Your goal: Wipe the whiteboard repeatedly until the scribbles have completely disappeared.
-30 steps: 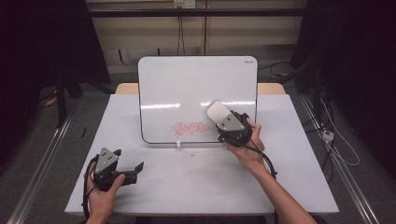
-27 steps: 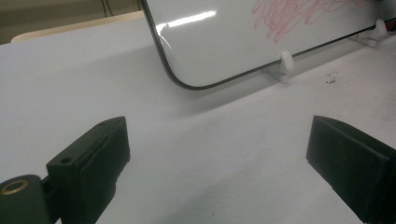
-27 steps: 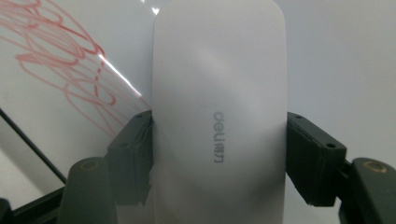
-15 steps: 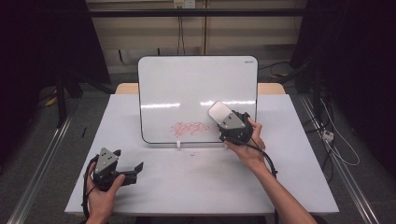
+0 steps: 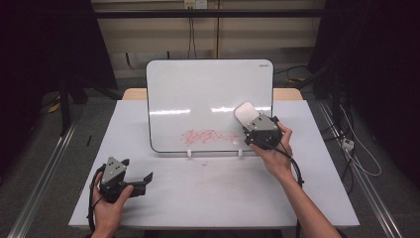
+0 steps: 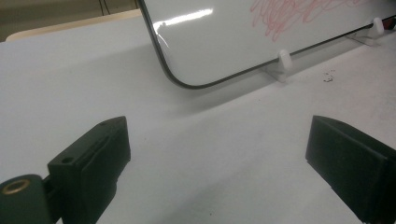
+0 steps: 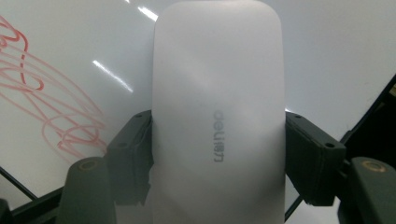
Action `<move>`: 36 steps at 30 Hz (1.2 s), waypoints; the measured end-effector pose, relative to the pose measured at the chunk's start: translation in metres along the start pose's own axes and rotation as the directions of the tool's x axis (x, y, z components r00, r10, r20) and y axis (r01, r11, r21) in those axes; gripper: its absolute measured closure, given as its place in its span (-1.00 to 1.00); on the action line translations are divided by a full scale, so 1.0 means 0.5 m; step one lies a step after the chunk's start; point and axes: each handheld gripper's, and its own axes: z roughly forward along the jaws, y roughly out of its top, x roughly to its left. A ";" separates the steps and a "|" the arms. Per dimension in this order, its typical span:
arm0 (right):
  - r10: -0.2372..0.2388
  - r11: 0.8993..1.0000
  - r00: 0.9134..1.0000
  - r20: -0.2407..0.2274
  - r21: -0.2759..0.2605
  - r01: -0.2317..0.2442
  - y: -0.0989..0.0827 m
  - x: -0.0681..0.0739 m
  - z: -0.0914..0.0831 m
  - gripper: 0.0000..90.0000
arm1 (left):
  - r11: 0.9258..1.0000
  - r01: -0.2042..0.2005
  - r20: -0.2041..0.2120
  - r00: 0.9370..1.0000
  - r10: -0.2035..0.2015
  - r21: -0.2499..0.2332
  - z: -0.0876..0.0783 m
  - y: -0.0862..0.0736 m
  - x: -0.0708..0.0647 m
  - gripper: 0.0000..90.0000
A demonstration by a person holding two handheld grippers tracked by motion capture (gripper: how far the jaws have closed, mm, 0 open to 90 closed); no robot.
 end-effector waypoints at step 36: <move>-0.021 1.000 0.999 -0.033 0.003 0.022 -0.032 0.025 -0.007 -0.29 | 1.000 -0.013 0.004 1.000 0.013 0.006 0.002 0.000 -0.001 -0.86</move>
